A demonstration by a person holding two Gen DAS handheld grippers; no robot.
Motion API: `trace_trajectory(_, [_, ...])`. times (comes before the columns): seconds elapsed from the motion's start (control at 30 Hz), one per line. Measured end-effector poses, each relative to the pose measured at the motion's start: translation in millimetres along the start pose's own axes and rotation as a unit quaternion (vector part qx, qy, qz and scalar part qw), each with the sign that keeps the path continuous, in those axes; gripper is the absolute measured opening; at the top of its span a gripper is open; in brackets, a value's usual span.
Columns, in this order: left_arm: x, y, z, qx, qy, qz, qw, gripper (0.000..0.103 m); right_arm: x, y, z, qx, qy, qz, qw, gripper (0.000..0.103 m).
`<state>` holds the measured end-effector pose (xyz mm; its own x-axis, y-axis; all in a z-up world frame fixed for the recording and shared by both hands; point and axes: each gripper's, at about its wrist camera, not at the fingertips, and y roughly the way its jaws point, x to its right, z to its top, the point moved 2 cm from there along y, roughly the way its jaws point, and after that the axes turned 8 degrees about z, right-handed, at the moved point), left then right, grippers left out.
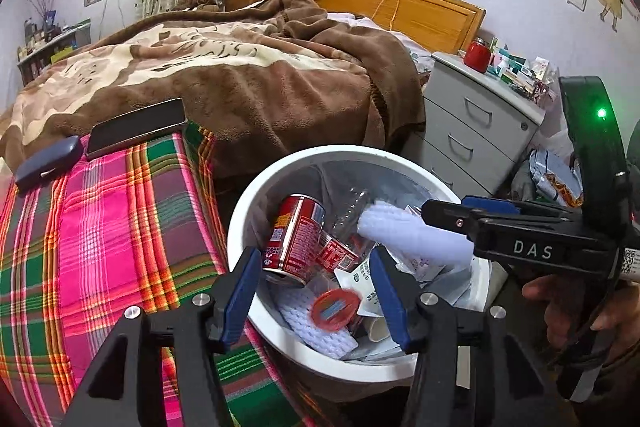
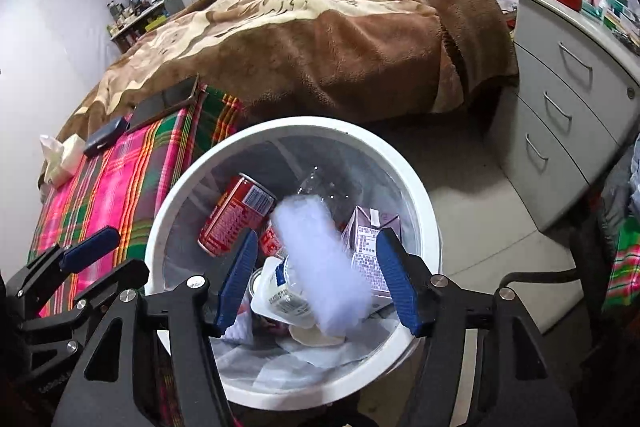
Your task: Collect trash
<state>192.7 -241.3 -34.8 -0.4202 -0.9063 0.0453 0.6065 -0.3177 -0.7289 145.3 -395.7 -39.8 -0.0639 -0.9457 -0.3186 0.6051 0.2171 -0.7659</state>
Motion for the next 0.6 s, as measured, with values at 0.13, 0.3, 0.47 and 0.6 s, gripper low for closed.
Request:
trace_trajectory(0.13, [0,-7,-2,0.006,0.002,0.007,1.0,0.056,-4,-8,-2,0.012,-0.002,0.0,1.0,0.063])
trace_trajectory(0.3, [4,-23,-9,0.018,0.007,0.007,0.9998,0.056,-14,-24,-12,0.045,-0.01,0.002,0.999,0.063])
trace_trajectory(0.47, [3,-44,-22,0.031,0.013,0.028,0.999,0.056,-26,-44,-25,0.083,-0.028,-0.027,0.996,0.063])
trace_trajectory(0.6, [-1,-67,-33,0.05,0.003,0.05,0.9975,0.056,-34,-60,-41,0.108,-0.025,-0.026,0.993,0.063])
